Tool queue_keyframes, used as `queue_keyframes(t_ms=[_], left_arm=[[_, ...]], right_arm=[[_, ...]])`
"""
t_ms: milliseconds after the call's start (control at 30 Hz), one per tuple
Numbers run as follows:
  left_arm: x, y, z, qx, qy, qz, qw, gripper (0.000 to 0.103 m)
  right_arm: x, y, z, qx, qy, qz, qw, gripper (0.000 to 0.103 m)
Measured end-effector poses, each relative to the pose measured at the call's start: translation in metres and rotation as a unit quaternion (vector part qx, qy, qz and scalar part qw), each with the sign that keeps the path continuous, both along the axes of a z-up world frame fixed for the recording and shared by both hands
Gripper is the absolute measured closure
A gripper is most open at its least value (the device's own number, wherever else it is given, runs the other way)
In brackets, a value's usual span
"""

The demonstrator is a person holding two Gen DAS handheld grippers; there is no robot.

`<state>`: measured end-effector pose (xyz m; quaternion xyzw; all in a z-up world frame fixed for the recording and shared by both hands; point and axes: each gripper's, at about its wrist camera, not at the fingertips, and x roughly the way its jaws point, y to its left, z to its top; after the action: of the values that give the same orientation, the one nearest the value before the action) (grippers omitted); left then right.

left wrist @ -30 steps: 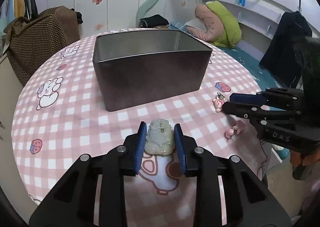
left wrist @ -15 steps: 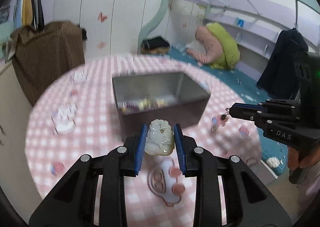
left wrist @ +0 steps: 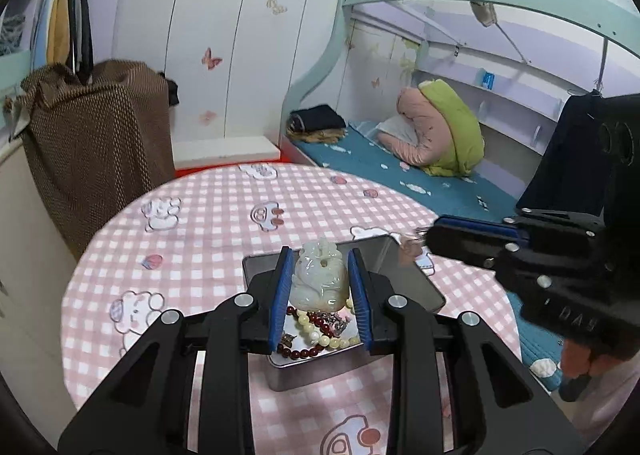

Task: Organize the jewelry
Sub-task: 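Lower the jade pendant into the grey box and open the left tool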

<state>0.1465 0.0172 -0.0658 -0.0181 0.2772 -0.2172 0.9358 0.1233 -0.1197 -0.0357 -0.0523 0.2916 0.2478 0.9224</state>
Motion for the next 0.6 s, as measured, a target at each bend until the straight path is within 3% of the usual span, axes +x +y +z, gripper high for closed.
queue_keyframes(t_ms=[33, 67, 133, 167, 200, 367, 600], left_arm=[[0.002, 0.0, -0.002, 0.002, 0.004, -0.001, 1.0, 0.074], [0.003, 0.0, -0.005, 0.004, 0.012, -0.002, 0.9999, 0.074], [0.002, 0.0, -0.007, 0.003, 0.014, -0.001, 0.9999, 0.072], [0.001, 0.0, -0.006, 0.005, 0.014, 0.0, 0.9999, 0.065], [-0.002, 0.0, -0.006, 0.009, 0.012, 0.003, 0.9999, 0.053], [-0.03, -0.012, -0.008, 0.023, 0.004, -0.014, 0.9996, 0.038], [-0.075, -0.073, -0.048, 0.066, 0.048, -0.123, 0.989, 0.038]], right_arm=[[0.002, -0.001, -0.002, 0.004, 0.005, 0.001, 1.0, 0.091], [0.003, -0.002, -0.003, 0.009, 0.01, 0.001, 1.0, 0.084], [0.001, -0.011, -0.002, 0.012, 0.006, -0.016, 1.0, 0.057], [-0.001, -0.015, -0.001, 0.01, -0.001, -0.028, 1.0, 0.041], [-0.004, -0.025, -0.001, 0.01, -0.005, -0.044, 0.999, 0.04], [-0.014, -0.059, -0.015, 0.0, 0.016, -0.092, 0.996, 0.04], [-0.033, -0.089, -0.055, -0.016, 0.072, -0.121, 0.99, 0.04]])
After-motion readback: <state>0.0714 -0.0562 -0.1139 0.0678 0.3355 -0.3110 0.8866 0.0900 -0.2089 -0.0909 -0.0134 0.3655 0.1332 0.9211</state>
